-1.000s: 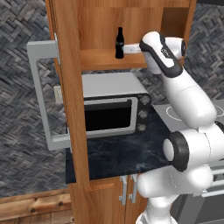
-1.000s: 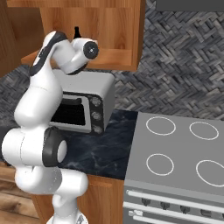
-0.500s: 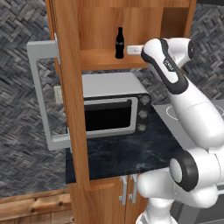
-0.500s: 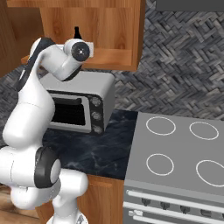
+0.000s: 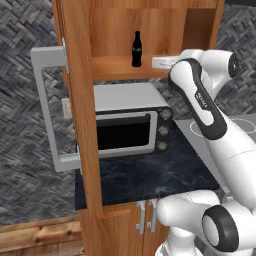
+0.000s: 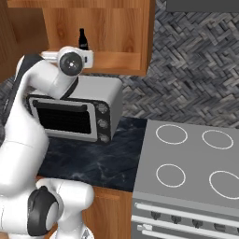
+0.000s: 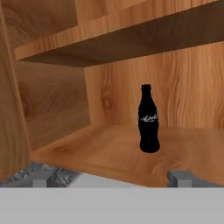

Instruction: Pick the bottled drink from the counter and place it in the open cabinet.

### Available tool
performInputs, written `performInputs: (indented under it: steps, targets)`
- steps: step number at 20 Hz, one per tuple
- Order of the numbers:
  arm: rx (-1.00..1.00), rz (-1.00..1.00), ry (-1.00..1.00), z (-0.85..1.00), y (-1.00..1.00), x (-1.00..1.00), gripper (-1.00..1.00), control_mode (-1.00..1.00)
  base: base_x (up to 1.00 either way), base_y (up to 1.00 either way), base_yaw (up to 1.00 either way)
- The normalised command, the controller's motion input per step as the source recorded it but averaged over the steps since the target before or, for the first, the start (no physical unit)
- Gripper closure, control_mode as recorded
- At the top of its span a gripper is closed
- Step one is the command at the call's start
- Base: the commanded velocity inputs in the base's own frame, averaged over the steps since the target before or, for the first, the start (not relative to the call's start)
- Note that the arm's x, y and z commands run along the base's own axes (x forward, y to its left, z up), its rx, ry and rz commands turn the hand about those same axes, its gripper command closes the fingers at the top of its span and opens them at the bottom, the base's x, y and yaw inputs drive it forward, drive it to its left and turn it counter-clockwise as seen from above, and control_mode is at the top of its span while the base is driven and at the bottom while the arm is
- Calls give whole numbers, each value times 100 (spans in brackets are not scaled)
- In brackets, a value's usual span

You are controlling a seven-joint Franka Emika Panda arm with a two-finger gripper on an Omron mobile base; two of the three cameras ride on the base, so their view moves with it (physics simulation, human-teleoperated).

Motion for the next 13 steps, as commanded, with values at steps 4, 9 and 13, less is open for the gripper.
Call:
performInputs:
  steps: [4, 9, 13]
  targets:
    - [0, -5, 0, -1, -2, -67, -100, -100, 0, 0, 0]
    - [0, -6, 1, 0, 0, -60, -100, -100, 0, 0, 0]
    - [0, -7, 7, 0, 0, -55, -100, -100, 0, 0, 0]
